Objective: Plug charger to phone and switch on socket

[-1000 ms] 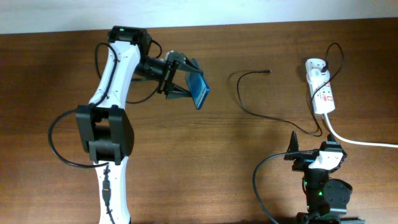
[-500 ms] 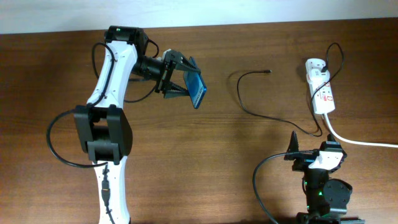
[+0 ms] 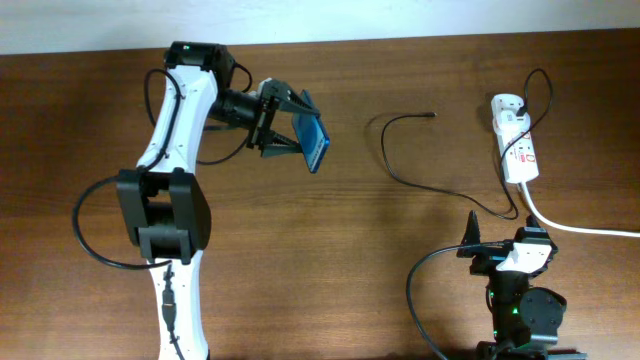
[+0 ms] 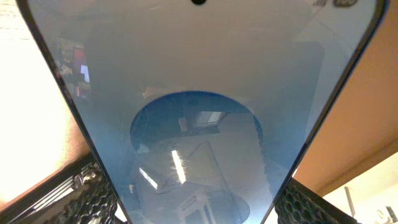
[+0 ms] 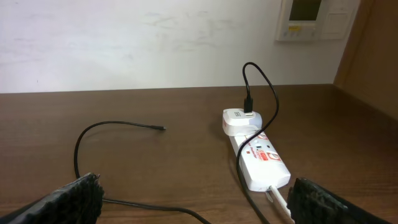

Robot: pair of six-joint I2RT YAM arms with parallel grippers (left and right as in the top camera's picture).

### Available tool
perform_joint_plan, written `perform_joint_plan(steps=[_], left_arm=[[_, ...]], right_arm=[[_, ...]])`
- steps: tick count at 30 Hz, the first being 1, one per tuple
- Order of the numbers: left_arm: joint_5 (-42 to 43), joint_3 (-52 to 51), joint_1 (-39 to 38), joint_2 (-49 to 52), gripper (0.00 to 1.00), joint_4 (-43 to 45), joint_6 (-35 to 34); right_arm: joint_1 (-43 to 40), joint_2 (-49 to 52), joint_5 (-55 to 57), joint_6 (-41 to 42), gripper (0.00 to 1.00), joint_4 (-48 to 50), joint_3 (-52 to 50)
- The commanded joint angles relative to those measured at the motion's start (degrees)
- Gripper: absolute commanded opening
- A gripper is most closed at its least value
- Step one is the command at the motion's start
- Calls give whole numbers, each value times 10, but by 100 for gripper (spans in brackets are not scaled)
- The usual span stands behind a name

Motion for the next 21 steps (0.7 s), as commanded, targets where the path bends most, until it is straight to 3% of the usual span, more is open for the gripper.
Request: perform_joint_plan(steps=[1,21], left_arm=[[26,15,3,-26,48,-3,14],[18,15,3,-26,47,-3,20]], right_arm=[[0,-3,-3,-2,99,-3,-3],[0,-3,-3,-2,98,-3,-3]])
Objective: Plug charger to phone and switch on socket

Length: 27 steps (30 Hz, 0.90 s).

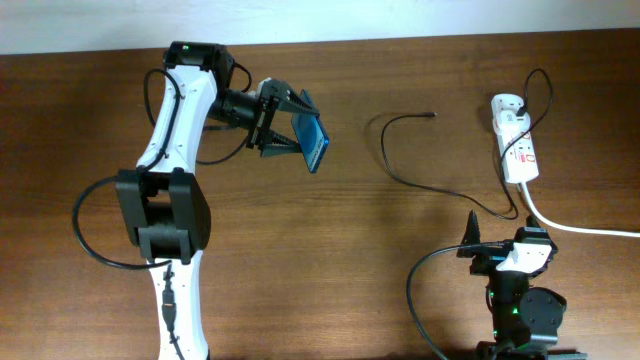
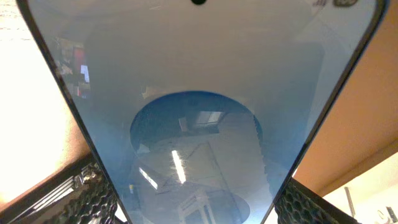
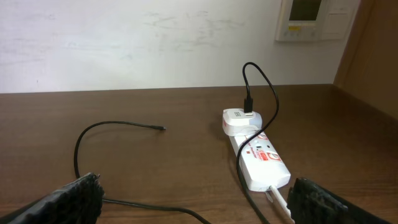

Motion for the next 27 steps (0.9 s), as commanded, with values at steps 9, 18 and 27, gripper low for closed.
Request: perform_joint_plan(steps=[9,18,27], left_arm=[[15,15,3,-26,47,-3,19],[1,15,3,-26,47,-2,19],[-11,15,3,-26,46,0,19]], right_arm=[[0,-3,-11,-1,99,25,-3],[1,0,-294,269,99,48,-3],[1,41,-224,269,98,11,76]])
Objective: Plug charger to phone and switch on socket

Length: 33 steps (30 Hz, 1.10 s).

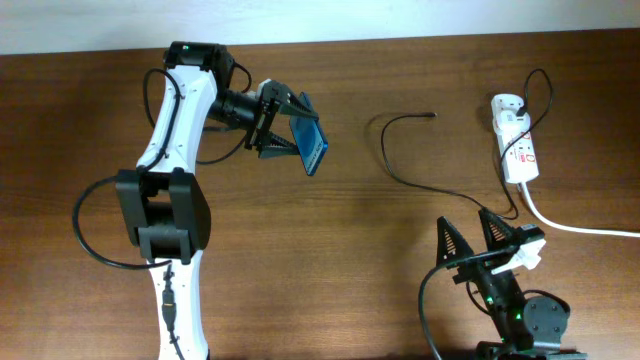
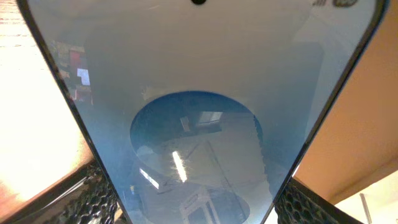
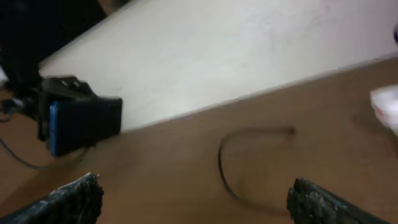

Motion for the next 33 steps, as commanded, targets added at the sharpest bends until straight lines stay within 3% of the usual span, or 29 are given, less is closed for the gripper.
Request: perform_joint_plan(steps=[1,7,11,14,20,25,29,33], left_arm=[[15,15,3,-26,46,0,11],[16,15,2,-26,46,-1,11],[16,15,2,-26,46,-1,11],[16,15,2,-26,46,-1,7],[16,15,2,-26,46,-1,7],[15,15,2,-26,47,-1,7],[16,15,2,-26,46,-1,-5],[18,15,2,-26,47,-1,-40]], right_arm=[[1,50,7,9,98,-70,98],[5,251,-30,-4,98,-315,382],[47,370,-101,-4,98,-381,517],[109,450,-167,-3,98,-364,564],[154,593,-172,-33,98,-202,564],[259,671,-21,-54,98,-166,565],[377,675,246,12,98,-164,565],[436,686,298,28,98,-137,564]])
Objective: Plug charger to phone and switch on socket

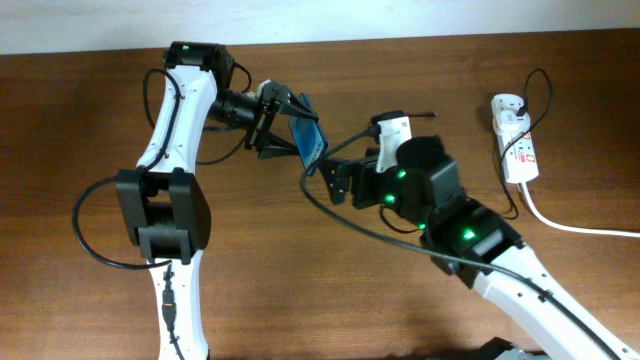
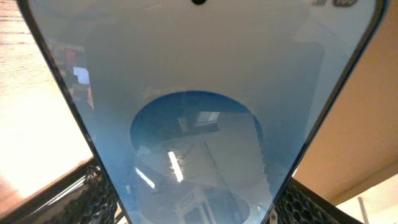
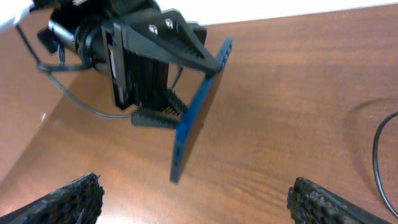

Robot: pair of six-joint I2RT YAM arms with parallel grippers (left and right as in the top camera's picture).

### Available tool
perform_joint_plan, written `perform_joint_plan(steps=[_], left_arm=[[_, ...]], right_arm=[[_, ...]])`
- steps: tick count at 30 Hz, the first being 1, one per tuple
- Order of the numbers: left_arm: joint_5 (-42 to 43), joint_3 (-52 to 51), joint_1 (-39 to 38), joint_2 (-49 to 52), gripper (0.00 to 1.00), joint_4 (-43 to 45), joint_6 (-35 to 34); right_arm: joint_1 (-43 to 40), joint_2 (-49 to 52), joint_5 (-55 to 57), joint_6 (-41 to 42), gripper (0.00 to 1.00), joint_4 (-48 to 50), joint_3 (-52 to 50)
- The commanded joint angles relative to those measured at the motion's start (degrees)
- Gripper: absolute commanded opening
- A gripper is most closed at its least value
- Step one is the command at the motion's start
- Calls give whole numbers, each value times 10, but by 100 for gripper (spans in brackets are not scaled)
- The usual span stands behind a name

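My left gripper (image 1: 287, 133) is shut on the blue phone (image 1: 311, 146) and holds it tilted above the table; the phone's glass (image 2: 199, 93) fills the left wrist view. My right gripper (image 1: 338, 180) is open and empty just right of the phone's lower end. In the right wrist view the phone (image 3: 199, 124) is edge-on ahead of the wide-apart fingers (image 3: 68, 199). The black charger cable's free tip (image 1: 432, 114) lies on the table; part of the cable is hidden under my right arm. The white power strip (image 1: 520, 152) with the charger plug (image 1: 506, 104) lies at the far right.
The brown wooden table (image 1: 250, 260) runs back to a white wall. A white mains lead (image 1: 580, 228) goes from the strip off the right edge. My right arm (image 1: 470, 235) stretches diagonally across the middle of the table.
My right arm has gone from the front right of the table to the middle, its open gripper now close to the phone's lower end. The left gripper still holds the phone in about the same place.
At first my right arm was folded at the front right, facing the power strip and cable, while the left held the phone up. Then the right wrist had turned left toward the phone. Now it is stretched out beside the phone, open.
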Motion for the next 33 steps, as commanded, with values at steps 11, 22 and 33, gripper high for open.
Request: perform_joint_plan(steps=[11,22,33], left_arm=[[28,15,2,-26,47,-1,-68],[26,15,-12,-26,46,14,-92],[5,15,-41,-26,45,77,-158]], right_arm=[[28,119,52,26,99,111,10],[30,171,51,84,83,192,10],[30,179,38,90,53,198,10]])
